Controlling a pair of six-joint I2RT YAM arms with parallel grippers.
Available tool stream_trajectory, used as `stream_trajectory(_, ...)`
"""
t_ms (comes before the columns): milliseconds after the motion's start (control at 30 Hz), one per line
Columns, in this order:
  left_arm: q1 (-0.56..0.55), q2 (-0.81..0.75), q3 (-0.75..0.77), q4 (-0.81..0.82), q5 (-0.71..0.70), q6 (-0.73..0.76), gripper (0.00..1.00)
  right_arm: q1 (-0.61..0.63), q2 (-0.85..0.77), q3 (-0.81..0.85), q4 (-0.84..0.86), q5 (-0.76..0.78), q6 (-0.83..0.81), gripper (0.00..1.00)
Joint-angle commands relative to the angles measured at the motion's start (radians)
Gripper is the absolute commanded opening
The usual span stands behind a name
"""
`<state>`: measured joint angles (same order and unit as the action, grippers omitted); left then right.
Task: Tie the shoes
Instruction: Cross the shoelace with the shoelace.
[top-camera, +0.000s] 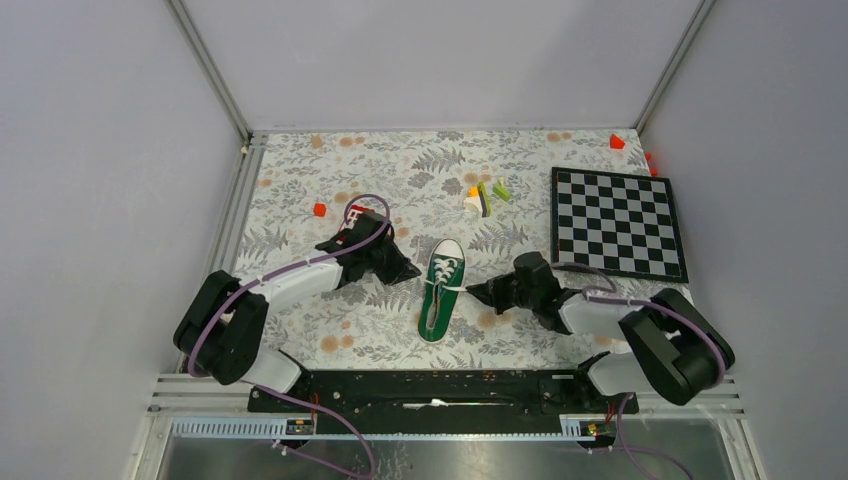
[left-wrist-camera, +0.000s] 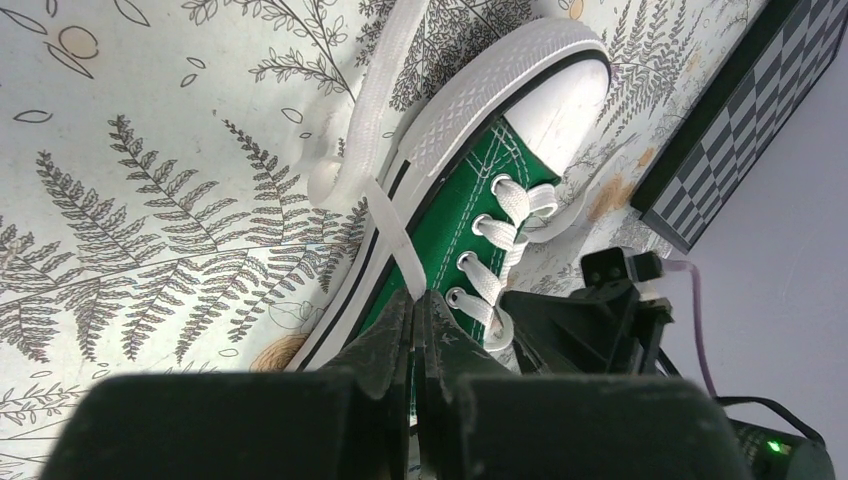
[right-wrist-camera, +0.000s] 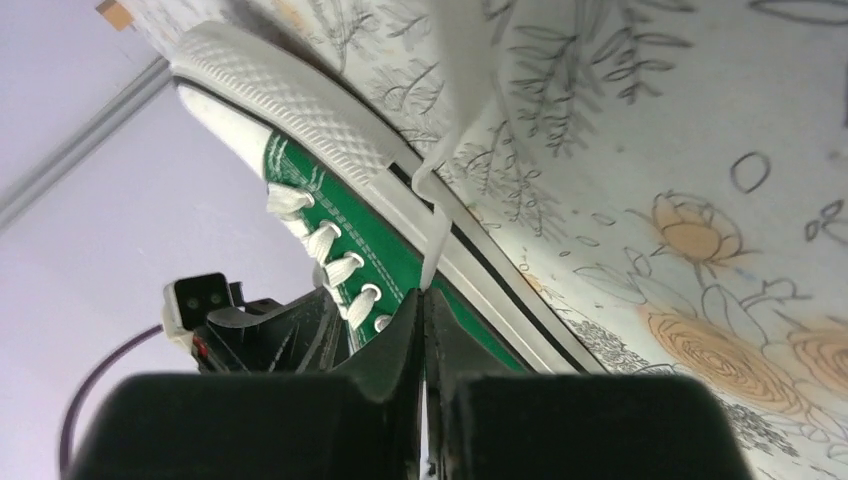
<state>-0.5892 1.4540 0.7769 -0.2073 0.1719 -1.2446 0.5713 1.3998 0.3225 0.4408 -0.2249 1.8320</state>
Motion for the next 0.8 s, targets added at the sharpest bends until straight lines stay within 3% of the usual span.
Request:
stream_trajectory(0,-0.004,-0.046,0.003,0.046,0.001,0.038,0.00,0.010,-0.118,0.065,-0.156,0.099,-0.203,0.00)
stream_trajectory(233,-0.050,-0.061,0.024,0.056,-0.012,0.143,0.00,0.013,-0.202,0.276,-0.361,0.160,-0.573,0.00)
stream_trajectory(467,-0.076,-0.088,-0.011,0.117,-0.010,0.192,0.00,0.034,-0.054,0.516,-0.498,0.042,-0.781,0.00)
stream_trajectory(767,-0.080,-0.125,-0.050,0.180,-0.018,0.243,0.00,0.079,0.124,0.763,-0.744,-0.003,-0.964,0.02)
